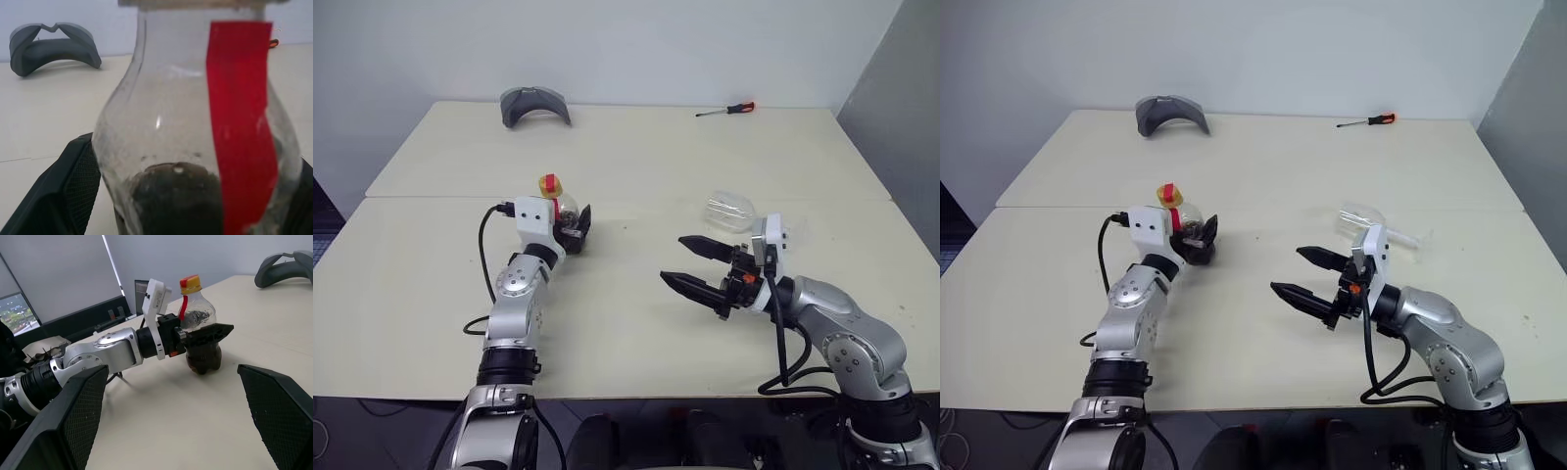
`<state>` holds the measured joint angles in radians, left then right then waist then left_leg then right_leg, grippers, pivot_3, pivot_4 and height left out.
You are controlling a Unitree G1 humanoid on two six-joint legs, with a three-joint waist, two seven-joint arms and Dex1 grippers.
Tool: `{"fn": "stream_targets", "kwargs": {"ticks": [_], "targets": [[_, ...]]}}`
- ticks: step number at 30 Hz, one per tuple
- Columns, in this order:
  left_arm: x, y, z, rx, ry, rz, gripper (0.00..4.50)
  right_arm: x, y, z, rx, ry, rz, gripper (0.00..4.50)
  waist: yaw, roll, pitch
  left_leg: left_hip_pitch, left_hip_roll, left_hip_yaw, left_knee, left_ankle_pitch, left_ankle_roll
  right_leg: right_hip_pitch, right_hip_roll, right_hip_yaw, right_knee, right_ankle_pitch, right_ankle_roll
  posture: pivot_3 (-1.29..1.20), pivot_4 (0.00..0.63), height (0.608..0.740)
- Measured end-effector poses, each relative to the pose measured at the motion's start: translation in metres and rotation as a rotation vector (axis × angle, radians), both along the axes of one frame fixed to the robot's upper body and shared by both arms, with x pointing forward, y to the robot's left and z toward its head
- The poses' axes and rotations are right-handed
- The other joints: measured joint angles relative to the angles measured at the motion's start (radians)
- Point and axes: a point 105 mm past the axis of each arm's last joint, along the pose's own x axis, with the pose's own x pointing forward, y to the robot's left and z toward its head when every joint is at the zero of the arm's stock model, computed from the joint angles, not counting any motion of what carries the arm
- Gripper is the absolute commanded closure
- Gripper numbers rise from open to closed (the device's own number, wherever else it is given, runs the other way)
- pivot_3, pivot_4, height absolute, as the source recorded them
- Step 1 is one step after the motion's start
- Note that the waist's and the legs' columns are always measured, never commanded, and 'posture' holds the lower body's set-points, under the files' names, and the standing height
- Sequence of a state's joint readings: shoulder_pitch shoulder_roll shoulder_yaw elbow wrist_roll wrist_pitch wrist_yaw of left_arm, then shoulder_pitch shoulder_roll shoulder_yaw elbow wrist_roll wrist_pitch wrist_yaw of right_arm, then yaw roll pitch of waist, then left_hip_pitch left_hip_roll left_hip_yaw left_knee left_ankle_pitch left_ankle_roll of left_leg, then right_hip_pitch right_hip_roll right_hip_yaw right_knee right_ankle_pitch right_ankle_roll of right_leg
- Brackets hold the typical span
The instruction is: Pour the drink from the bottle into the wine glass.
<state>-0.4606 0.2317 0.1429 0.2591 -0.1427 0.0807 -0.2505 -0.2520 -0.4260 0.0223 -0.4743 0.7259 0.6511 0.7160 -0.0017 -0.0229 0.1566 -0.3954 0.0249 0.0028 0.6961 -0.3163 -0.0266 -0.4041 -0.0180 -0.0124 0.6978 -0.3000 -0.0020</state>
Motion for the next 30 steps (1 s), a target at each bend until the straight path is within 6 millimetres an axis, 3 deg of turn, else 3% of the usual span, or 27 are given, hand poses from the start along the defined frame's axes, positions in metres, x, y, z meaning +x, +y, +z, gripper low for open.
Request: {"fn": "stream_targets", "kwargs": {"ticks": [1, 4, 9, 14, 23, 26, 30], "targets": [[0.0, 0.0, 0.0, 0.0, 0.0, -0.001, 0.03, 0.0, 0.0, 0.0, 0.0, 0.001, 0.0, 0.0, 0.0, 0.0, 0.0, 0.0, 0.0, 0.0, 0.0, 0.0, 0.0, 0.0, 0.0, 0.0, 0.0, 0.0, 0.0, 0.0, 0.15, 0.74], [0.0, -0.001, 0.0, -0.001, -0.011, -0.009, 0.63, 0.0, 0.0, 0.0, -0.001, 0.002, -0.002, 0.0, 0.0, 0.0, 0.0, 0.0, 0.0, 0.0, 0.0, 0.0, 0.0, 0.0, 0.0, 0.0, 0.0, 0.0, 0.0, 0.0, 0.15, 0.74], [0.0, -0.002, 0.001, -0.006, -0.019, -0.02, 1.93, 0.0, 0.0, 0.0, -0.001, 0.002, -0.004, 0.0, 0.0, 0.0, 0.0, 0.0, 0.0, 0.0, 0.0, 0.0, 0.0, 0.0, 0.0, 0.0, 0.0, 0.0, 0.0, 0.0, 0.15, 0.74], [0.0, -0.002, 0.001, -0.008, -0.017, -0.022, 2.59, 0.001, 0.0, 0.001, -0.001, -0.004, -0.002, 0.0, 0.0, 0.0, 0.0, 0.0, 0.0, 0.0, 0.0, 0.0, 0.0, 0.0, 0.0, 0.0, 0.0, 0.0, 0.0, 0.0, 0.15, 0.74], [0.0, 0.003, 0.001, 0.009, -0.003, -0.028, 3.07, 0.007, 0.005, 0.007, -0.014, -0.03, 0.002, 0.0, -0.001, 0.0, 0.0, 0.0, 0.0, 0.0, 0.0, 0.0, 0.0, 0.0, 0.0, 0.0, 0.0, 0.0, 0.0, 0.0, 0.15, 0.74], [0.0, -0.001, 0.007, 0.013, 0.02, -0.089, 3.07, 0.021, 0.012, 0.012, -0.057, -0.064, -0.015, 0.0, -0.002, 0.0, 0.0, 0.0, 0.0, 0.0, 0.001, 0.0, -0.001, -0.001, 0.0, 0.0, 0.001, 0.0, 0.0, 0.0, 0.15, 0.74], [-0.003, -0.024, 0.03, 0.068, 0.007, -0.264, 3.07, 0.048, 0.031, 0.039, -0.084, -0.165, -0.04, 0.0, -0.003, 0.0, 0.0, -0.001, 0.0, 0.0, 0.001, 0.002, -0.004, -0.001, 0.0, 0.0, 0.0, 0.0, 0.0, 0.0, 0.15, 0.74]]}}
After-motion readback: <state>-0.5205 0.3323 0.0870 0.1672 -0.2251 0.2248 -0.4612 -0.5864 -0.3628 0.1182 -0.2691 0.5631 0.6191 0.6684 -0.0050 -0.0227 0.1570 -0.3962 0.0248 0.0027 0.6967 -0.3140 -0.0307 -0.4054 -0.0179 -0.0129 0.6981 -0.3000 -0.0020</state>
